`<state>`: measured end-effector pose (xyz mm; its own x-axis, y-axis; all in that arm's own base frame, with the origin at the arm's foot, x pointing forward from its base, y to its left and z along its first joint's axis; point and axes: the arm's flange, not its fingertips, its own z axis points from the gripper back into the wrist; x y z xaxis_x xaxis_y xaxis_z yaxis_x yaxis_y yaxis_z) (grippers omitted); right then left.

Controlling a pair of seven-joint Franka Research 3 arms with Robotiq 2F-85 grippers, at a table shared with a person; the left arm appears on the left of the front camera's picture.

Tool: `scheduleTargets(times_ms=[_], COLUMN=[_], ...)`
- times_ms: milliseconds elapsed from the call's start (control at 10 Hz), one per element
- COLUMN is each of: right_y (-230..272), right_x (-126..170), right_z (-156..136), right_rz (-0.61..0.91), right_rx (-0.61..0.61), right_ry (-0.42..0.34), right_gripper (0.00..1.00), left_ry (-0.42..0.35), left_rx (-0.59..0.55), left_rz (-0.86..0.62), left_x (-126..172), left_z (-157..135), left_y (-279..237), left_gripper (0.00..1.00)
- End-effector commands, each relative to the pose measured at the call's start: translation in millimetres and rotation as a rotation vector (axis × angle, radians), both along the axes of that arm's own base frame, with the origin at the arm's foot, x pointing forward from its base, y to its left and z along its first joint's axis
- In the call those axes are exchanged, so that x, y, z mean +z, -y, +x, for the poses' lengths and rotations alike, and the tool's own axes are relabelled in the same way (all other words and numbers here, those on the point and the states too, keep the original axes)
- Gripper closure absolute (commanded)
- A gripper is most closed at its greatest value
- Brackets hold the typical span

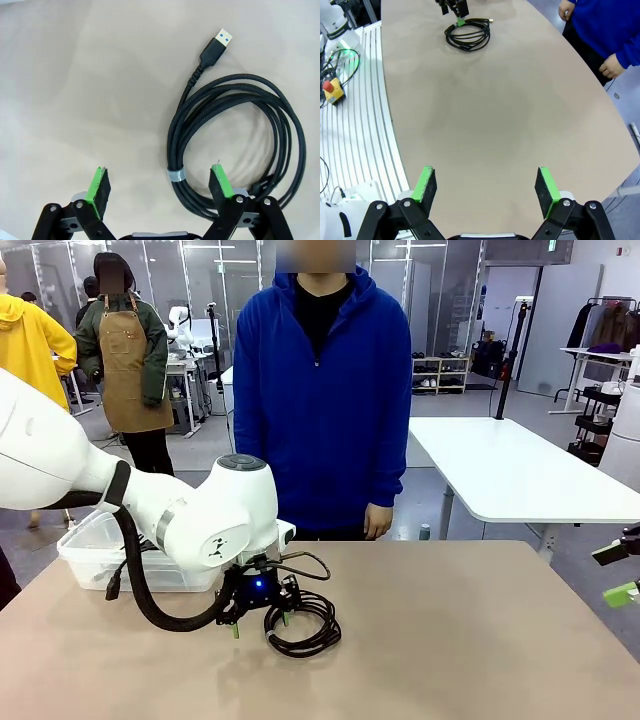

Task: Organize and store the cables.
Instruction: Place the USB Extension Cable into the Organizing box.

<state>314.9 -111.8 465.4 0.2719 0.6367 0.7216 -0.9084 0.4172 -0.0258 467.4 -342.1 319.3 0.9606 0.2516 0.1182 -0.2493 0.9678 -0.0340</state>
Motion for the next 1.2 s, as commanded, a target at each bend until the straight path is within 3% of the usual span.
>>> scheduleTargets(times_ms=[0, 100, 200, 300, 1000, 1100], right_y=[-1, -1, -1, -1, -1, -1], right_x=[0, 0, 0, 0, 0, 0], right_z=[-1, -1, -1, -1, -1, -1], right_rz=[0.013, 0.013, 0.013, 0.013, 0.013, 0.013], right_rx=[-0.002, -0.002, -0.002, -0.002, -0.002, -0.002], right_ry=[-0.001, -0.001, -0.001, -0.001, -0.001, -0.001], right_gripper=[0.00, 0.00, 0.00, 0.00, 0.00, 0.00], left_ry=[-0.001, 0.002, 0.005, 0.013, -0.027, -0.079], left_rx=[0.025, 0.032, 0.036, 0.050, 0.061, 0.050], left_rz=[0.021, 0.026, 0.031, 0.057, 0.044, 0.007], left_x=[-8, -8, -9, -10, -3, 3], left_z=[10, 10, 10, 11, 8, 9], left_y=[13, 13, 13, 14, 12, 11], left_gripper=[0.00, 0.38, 0.59, 0.97, 1.00, 1.00])
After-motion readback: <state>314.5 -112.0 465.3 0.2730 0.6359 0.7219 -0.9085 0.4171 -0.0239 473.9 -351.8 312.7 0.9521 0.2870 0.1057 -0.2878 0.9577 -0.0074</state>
